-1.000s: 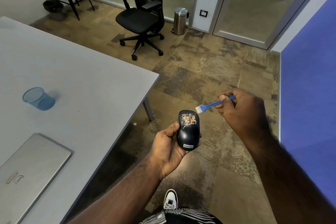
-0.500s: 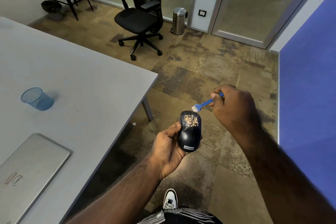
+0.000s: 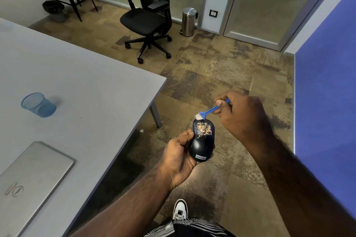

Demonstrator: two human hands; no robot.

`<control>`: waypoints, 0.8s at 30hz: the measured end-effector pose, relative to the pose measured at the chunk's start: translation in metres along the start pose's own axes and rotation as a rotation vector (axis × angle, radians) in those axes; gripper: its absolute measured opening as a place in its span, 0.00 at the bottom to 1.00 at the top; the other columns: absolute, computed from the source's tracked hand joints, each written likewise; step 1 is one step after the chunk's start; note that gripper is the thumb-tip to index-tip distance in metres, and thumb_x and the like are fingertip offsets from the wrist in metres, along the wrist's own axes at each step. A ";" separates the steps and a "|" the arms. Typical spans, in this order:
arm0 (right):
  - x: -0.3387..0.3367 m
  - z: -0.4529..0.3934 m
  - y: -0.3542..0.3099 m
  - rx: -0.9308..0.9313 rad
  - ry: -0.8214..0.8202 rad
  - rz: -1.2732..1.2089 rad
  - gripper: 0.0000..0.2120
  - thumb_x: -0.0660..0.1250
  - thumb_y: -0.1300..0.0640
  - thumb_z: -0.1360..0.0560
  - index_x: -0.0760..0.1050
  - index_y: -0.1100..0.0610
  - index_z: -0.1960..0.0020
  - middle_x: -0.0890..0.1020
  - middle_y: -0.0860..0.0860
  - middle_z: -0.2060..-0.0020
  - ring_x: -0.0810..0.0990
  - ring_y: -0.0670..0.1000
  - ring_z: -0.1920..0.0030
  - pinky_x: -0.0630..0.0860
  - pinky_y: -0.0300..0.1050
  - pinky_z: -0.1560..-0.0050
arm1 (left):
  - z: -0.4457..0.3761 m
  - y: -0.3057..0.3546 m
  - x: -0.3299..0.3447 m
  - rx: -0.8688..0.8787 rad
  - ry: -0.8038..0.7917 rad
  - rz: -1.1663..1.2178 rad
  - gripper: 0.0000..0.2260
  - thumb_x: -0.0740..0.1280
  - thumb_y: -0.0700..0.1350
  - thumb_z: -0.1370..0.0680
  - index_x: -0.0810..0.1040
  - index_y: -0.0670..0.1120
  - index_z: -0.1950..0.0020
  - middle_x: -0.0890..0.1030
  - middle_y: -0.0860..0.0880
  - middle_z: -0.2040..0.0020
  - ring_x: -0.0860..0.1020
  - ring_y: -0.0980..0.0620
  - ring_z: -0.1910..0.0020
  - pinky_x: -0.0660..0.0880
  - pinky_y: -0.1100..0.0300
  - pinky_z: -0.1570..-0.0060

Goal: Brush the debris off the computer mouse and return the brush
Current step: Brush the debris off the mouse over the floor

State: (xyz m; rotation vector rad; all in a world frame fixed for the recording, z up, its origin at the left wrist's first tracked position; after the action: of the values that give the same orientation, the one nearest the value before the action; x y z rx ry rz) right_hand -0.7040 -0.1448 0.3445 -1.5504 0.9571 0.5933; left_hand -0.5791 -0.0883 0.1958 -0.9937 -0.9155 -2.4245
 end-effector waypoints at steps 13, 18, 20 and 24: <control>0.009 -0.002 -0.009 -0.016 -0.077 0.048 0.05 0.66 0.54 0.23 0.81 0.51 0.51 0.85 0.51 0.64 0.84 0.51 0.65 0.82 0.51 0.65 | 0.002 -0.002 0.004 0.001 -0.007 -0.019 0.17 0.54 0.41 0.19 0.73 0.40 0.33 0.75 0.34 0.33 0.74 0.35 0.41 0.78 0.46 0.51; -0.002 -0.008 -0.004 -0.009 0.001 0.027 0.05 0.66 0.55 0.23 0.81 0.53 0.51 0.85 0.52 0.63 0.84 0.53 0.64 0.82 0.53 0.63 | 0.004 -0.004 0.003 -0.009 0.001 -0.016 0.17 0.54 0.40 0.19 0.73 0.39 0.34 0.75 0.34 0.33 0.74 0.35 0.41 0.78 0.46 0.51; 0.003 -0.006 -0.008 -0.036 -0.038 -0.073 0.05 0.66 0.56 0.23 0.81 0.54 0.52 0.85 0.52 0.65 0.85 0.53 0.65 0.83 0.54 0.64 | 0.005 -0.002 0.004 -0.004 -0.003 -0.015 0.16 0.54 0.41 0.19 0.75 0.40 0.35 0.76 0.34 0.35 0.75 0.35 0.42 0.77 0.46 0.50; 0.011 -0.006 -0.004 -0.006 -0.070 0.032 0.05 0.66 0.54 0.23 0.81 0.52 0.53 0.85 0.50 0.65 0.83 0.51 0.65 0.82 0.52 0.64 | 0.005 -0.003 0.004 -0.007 -0.006 -0.013 0.16 0.54 0.41 0.19 0.75 0.41 0.36 0.76 0.34 0.34 0.74 0.35 0.41 0.77 0.45 0.50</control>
State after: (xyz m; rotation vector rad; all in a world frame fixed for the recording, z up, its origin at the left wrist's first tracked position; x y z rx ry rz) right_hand -0.6958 -0.1532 0.3391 -1.5117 0.9288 0.6693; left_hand -0.5814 -0.0829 0.2005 -1.0004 -0.9189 -2.4382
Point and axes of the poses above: each hand's wrist, its own z-axis away from the middle knuckle, its own x-axis out of the palm, y = z × x, the point moved 10 cm from there along -z, towards the middle knuckle
